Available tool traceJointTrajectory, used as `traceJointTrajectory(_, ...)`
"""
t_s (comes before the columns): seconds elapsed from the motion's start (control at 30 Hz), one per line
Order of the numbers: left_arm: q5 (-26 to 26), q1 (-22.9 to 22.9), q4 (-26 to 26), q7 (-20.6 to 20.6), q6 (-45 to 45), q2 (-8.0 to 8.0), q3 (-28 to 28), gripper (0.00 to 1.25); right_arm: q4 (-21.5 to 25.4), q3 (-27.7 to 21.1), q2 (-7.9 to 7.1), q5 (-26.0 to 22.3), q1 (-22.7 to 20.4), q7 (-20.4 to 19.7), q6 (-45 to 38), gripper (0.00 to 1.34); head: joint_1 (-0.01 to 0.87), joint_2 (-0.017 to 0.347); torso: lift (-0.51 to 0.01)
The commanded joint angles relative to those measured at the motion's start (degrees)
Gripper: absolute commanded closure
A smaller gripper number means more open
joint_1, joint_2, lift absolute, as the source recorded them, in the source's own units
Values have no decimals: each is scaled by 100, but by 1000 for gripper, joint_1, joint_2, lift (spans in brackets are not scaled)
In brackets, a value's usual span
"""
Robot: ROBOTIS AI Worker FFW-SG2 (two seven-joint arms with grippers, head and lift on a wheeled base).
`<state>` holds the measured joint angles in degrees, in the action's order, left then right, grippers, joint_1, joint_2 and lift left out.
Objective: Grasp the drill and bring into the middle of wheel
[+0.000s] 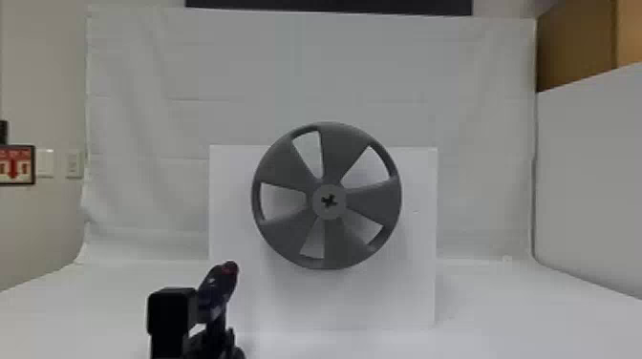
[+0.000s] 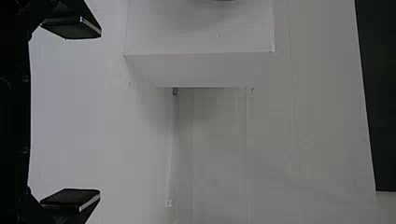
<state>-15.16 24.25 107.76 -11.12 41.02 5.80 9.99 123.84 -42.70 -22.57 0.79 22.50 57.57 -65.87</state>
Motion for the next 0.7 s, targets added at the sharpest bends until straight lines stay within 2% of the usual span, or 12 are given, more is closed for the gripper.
traceJointTrajectory(0.0, -13, -8, -27, -40, -68, 0, 3, 1029, 0, 25, -2, 0, 0, 0, 4, 98, 0, 0, -406)
traceJointTrajectory(0.1, -180, -43, -88, -101, -226, 0, -23, 841, 0, 25, -2, 0, 0, 0, 4, 98, 0, 0, -406)
traceJointTrajectory(0.17, -189, -51, -97, -110, -226, 0, -32, 656, 0, 25, -2, 0, -8, 0, 4, 98, 0, 0, -406)
traceJointTrajectory(0.23, -189, -51, -106, -101, -235, 0, -32, 525, 0, 34, -2, 0, -8, 0, 4, 98, 0, 0, -406)
traceJointTrajectory(0.47, -189, -43, -150, -101, -314, 0, -41, 251, -18, 51, -2, 0, 0, 0, 4, 98, 0, 0, -406)
traceJointTrajectory(0.57, -189, -43, -158, -110, -332, 0, -49, 50, -18, 51, -2, 0, 0, 0, 4, 98, 0, 0, -406)
traceJointTrajectory(0.67, -189, -34, -158, -110, -332, 0, -67, 1, -18, 51, -2, 0, 0, 0, 4, 98, 0, 0, -406)
